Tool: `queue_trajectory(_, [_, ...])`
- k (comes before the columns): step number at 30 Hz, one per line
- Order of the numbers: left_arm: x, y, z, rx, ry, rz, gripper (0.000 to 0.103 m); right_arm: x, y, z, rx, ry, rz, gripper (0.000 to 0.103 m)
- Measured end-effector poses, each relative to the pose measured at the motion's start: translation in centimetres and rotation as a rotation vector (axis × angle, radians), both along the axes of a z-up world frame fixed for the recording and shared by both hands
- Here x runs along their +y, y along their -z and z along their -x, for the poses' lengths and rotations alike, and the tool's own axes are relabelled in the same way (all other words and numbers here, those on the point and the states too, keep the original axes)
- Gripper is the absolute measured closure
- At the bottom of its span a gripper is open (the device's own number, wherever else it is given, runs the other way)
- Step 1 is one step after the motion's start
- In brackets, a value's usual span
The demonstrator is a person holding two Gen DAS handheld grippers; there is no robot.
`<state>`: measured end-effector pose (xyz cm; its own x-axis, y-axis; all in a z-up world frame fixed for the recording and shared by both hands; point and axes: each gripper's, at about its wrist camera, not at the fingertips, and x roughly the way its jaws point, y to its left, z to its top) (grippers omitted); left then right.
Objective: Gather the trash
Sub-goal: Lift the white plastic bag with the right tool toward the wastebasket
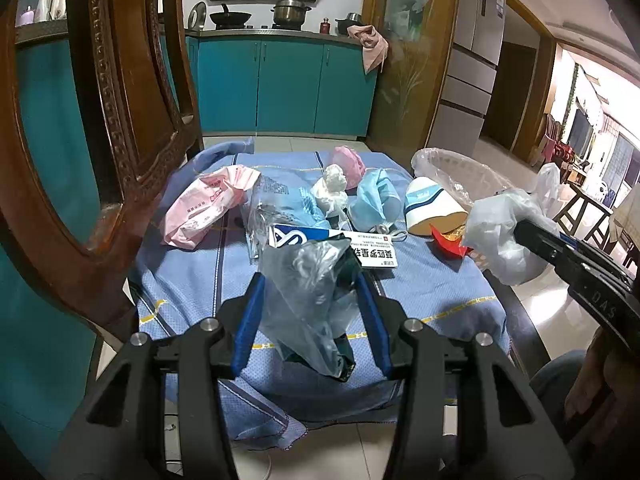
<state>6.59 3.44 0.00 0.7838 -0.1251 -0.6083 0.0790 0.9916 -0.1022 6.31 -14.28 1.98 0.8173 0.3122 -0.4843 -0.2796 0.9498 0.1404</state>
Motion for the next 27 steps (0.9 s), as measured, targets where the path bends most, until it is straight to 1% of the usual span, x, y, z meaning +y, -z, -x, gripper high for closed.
queue_trajectory(27, [0.02,0.04,-0.22,0.016,-0.001,-0.01,0.055,-0.1,-0.14,0.03,-0.003,0.006,-0.005,0.083])
